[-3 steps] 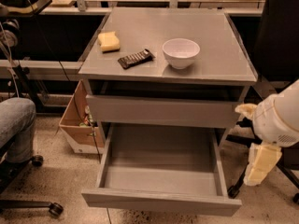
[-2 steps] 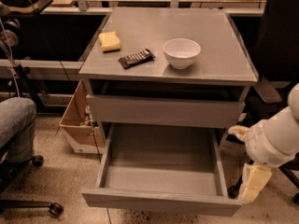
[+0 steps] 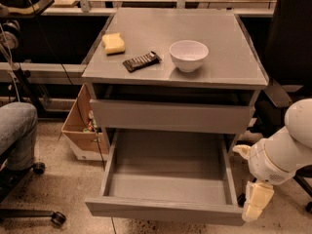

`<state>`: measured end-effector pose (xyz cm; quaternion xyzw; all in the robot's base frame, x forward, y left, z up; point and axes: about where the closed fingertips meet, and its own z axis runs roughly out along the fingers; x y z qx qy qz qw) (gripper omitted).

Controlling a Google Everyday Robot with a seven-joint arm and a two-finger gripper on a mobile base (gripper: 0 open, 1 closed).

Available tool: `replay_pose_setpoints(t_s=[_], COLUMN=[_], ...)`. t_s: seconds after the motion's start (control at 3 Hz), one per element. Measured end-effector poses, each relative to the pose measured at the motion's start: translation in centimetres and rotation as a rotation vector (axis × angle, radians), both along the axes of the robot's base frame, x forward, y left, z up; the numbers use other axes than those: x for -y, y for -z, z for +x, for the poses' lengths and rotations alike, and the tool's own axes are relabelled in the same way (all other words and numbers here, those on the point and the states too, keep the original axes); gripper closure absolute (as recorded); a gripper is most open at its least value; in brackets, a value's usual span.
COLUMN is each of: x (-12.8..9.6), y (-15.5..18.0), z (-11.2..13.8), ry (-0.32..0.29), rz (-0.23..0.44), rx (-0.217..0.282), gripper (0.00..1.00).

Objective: Close middle drawer

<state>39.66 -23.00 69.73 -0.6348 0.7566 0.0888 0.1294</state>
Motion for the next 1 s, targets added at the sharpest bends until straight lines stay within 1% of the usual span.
replay_pose_setpoints(t_s=[0.33, 0.67, 1.0], x=[-1.7, -2.5, -4.5], y=[5.5, 9.6, 14.9], z=[-0.8, -1.2, 0.8], ry=[0.016, 0.034, 0.026], rz=[0.05, 0.101, 0.216], rx=[-0.043, -0.062, -0.041], gripper=[0.0, 0.0, 0.0])
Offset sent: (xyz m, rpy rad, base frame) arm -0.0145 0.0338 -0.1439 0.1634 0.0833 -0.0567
